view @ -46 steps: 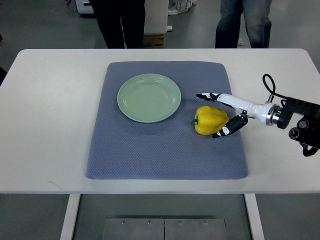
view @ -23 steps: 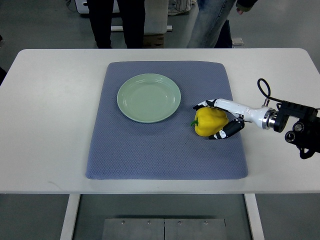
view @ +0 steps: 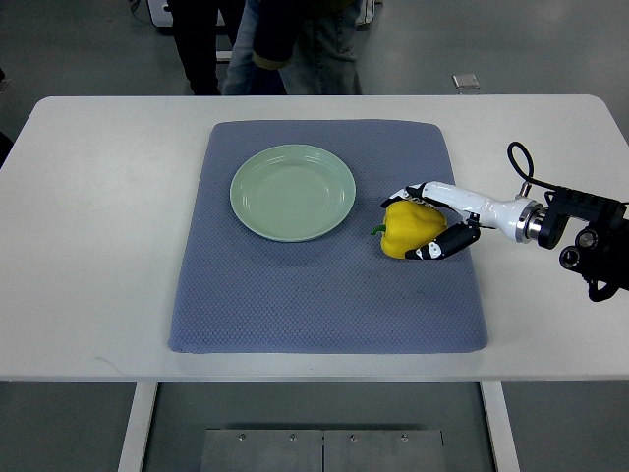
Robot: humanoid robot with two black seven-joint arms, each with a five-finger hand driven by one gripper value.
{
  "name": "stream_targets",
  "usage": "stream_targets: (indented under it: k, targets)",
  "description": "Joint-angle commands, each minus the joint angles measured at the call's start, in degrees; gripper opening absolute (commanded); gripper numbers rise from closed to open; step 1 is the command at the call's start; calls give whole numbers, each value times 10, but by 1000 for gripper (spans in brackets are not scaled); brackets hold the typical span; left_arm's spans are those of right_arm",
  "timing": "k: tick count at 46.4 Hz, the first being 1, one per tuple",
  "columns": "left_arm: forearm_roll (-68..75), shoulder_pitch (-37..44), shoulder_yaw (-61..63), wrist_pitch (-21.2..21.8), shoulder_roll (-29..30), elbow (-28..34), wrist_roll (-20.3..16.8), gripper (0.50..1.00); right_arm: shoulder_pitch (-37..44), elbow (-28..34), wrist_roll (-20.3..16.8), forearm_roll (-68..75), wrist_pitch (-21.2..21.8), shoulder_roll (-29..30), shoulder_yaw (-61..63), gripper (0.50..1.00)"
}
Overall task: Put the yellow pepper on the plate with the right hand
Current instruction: 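Close the right hand's fingers around the yellow pepper, then carry the pepper with the right hand onto the green plate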
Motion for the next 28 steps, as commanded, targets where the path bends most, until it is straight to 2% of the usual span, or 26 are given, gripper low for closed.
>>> stream_targets:
  k: [1, 14, 28]
  targets:
    - [0, 0, 0, 0, 0, 0, 0, 1000, 8, 0, -5, 3, 0, 0, 8, 500]
    - [0, 0, 0, 0, 0, 0, -1, 1000, 22, -4, -31, 10, 0, 13, 45, 500]
    - [0, 0, 0, -1, 0, -1, -1, 1000, 49, -41, -42, 23, -1, 69, 46, 500]
